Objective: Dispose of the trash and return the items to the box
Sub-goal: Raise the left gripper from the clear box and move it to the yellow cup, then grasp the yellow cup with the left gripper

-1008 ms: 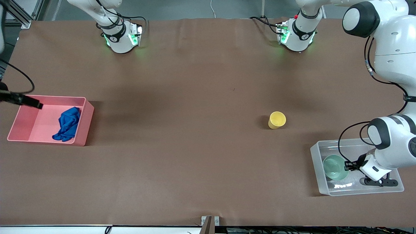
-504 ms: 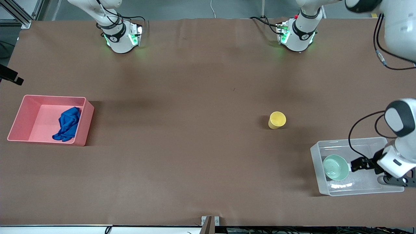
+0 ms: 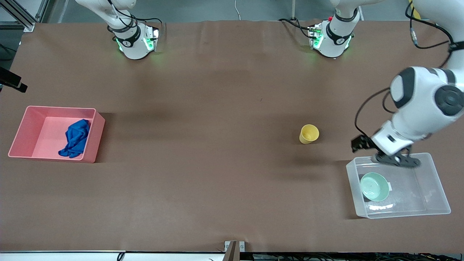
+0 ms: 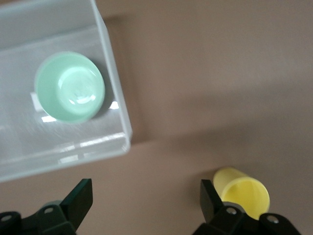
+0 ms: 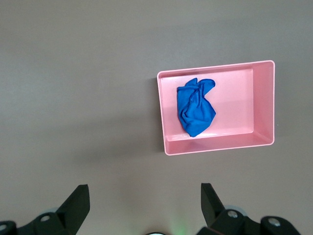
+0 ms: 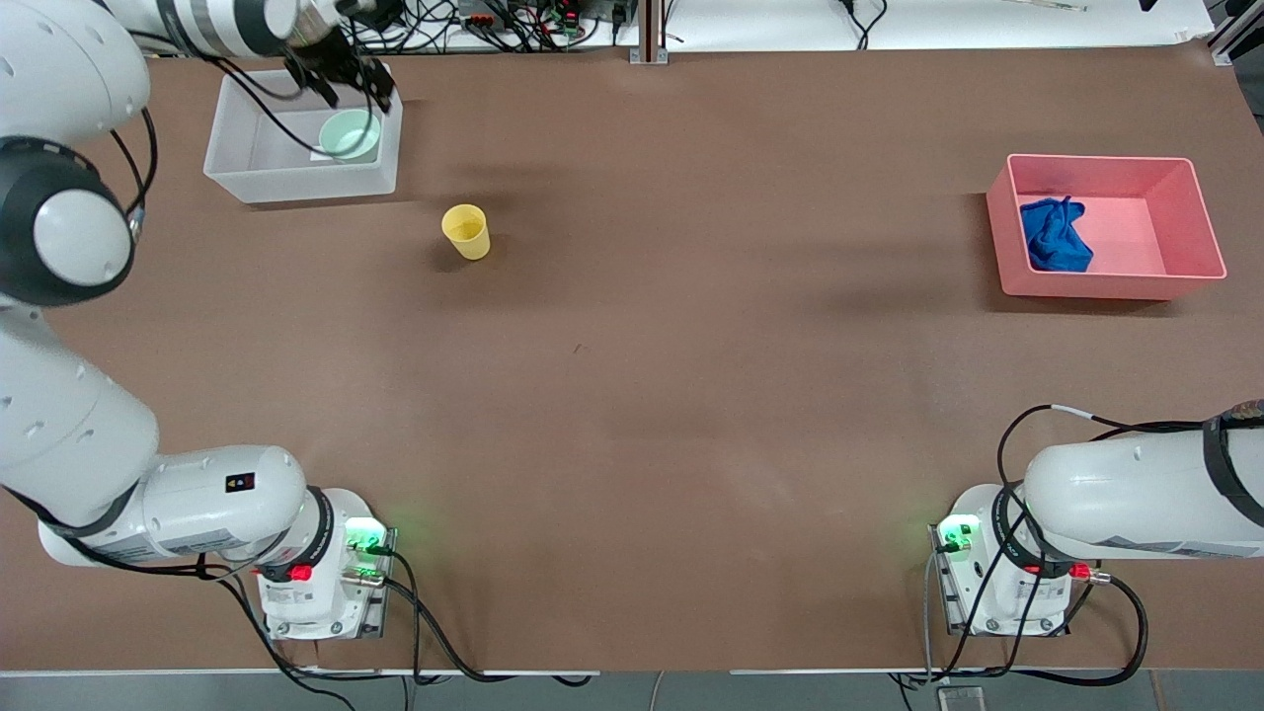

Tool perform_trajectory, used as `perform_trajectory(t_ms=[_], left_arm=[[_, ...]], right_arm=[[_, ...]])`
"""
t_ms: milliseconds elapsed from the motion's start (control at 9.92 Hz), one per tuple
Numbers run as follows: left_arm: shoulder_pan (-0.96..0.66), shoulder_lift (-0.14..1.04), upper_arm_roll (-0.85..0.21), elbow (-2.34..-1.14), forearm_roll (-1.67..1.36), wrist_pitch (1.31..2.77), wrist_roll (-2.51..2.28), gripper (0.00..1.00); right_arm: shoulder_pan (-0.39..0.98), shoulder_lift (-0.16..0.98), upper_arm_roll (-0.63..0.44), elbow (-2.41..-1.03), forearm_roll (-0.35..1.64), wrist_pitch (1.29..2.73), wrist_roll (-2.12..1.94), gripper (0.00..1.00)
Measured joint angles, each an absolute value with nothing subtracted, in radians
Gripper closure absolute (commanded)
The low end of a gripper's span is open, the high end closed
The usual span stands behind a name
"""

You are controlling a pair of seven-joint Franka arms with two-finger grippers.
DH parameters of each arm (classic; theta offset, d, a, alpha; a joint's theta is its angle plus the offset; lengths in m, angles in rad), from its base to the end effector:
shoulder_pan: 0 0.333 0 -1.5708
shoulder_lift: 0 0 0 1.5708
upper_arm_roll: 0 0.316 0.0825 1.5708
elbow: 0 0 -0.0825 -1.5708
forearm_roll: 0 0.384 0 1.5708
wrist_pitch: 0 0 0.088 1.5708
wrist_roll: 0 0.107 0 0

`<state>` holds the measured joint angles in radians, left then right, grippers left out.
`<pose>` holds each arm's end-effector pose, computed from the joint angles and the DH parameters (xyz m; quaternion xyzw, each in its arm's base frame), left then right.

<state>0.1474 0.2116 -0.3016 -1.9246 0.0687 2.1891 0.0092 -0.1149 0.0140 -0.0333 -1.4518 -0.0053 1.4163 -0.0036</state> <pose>0.6028 -0.0836 0.3918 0.9948 -0.0964 0.0314 0.0048 0.5367 -0.0806 0.6589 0.9971 -0.0726 -0.0249 0.0010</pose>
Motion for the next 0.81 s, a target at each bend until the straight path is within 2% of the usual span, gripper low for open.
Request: perform_trajectory(t_ms=[303, 605, 706, 807], left_arm=[[0.147, 0.142, -0.391, -2.175, 0.069, 2.346, -0.065, 0.03], [0.147, 0.183, -0.416, -2.256, 0.069, 2.450, -0.074, 0.06], [0.147, 0.218, -0.418, -2.259, 0.069, 2.491, -0.074, 0.14], [0.147, 0.255, -0.418, -2.259, 0.069, 2.530, -0.074, 0.34]], right_arm=[[-0.115, 0.014, -0.033, -1.452, -0.005, 1.416, -0.020, 0.00], [-0.116, 0.014, -0.033, -1.452, -0.005, 1.417, -0.036, 0.00], [-0.115, 0.014, -0.033, -1.449, -0.005, 1.419, -0.036, 0.00], [-0.116, 0.014, -0.033, -1.438, -0.005, 1.421, -0.037, 0.00]])
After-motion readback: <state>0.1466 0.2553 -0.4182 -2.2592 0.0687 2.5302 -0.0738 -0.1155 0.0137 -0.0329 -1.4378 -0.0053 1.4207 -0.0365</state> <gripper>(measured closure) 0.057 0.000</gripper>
